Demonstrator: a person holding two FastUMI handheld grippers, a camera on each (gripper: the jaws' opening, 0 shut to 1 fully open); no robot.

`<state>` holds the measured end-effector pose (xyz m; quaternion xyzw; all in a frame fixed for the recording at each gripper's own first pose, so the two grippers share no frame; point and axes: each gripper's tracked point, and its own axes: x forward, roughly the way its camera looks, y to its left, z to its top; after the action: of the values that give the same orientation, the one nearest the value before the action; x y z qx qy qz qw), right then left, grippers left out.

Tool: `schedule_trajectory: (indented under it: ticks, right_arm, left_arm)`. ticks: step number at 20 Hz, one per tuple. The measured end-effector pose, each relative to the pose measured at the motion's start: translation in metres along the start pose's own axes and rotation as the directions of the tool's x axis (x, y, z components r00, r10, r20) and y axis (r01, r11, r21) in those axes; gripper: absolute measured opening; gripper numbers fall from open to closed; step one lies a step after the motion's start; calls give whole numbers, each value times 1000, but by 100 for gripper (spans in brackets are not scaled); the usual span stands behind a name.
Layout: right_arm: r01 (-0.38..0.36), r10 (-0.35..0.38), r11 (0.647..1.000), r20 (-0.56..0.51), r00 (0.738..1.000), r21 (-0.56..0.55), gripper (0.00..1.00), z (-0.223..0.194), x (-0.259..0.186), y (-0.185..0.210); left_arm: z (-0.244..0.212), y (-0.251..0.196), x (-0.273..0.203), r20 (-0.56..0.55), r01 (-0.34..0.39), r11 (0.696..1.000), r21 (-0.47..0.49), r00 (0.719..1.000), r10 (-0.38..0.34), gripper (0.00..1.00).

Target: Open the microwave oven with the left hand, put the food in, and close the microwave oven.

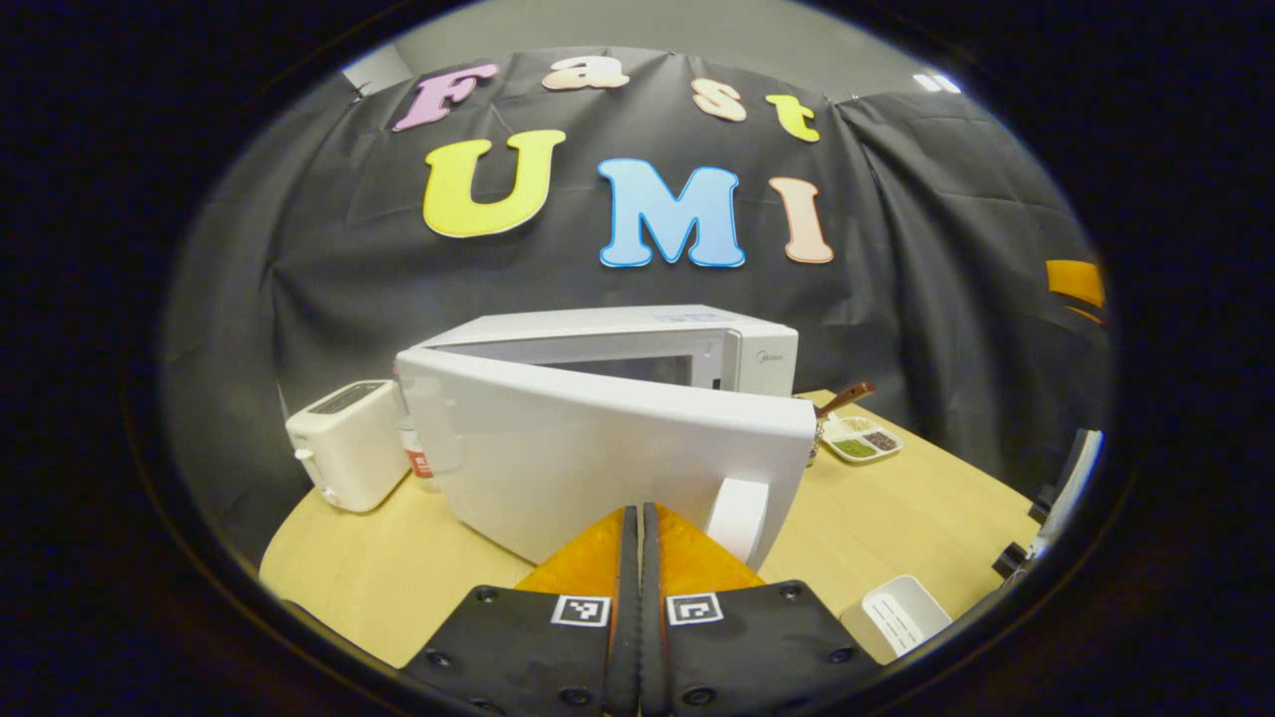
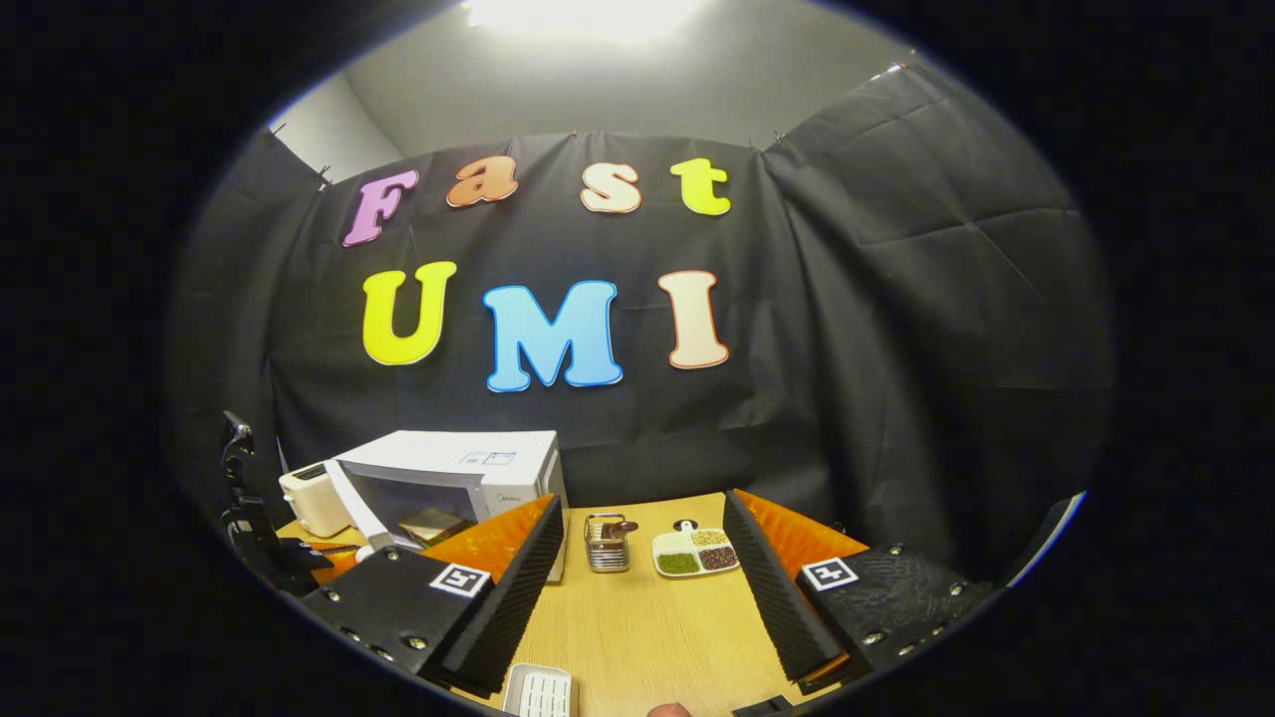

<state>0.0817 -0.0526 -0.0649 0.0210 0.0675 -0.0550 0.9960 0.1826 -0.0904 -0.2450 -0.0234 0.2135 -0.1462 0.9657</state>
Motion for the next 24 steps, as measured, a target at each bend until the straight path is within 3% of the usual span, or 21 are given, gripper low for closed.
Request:
schedule_trajectory:
  ticks: [7, 17, 24]
  right_arm:
    - [79, -79, 997, 2, 997, -2, 98, 1, 4, -1]
    - [191, -191, 982, -6, 982, -12, 98, -2, 3, -6]
    - [222, -223, 975, -14, 975, -21, 98, -4, 5, 3]
  left_arm:
    - [27, -16, 43, 18, 97, 994, 41, 995, -98, 7]
    - [50, -6, 107, 36, 131, 991, 37, 991, -132, 7]
    - [60, -2, 138, 36, 136, 990, 44, 990, -137, 7]
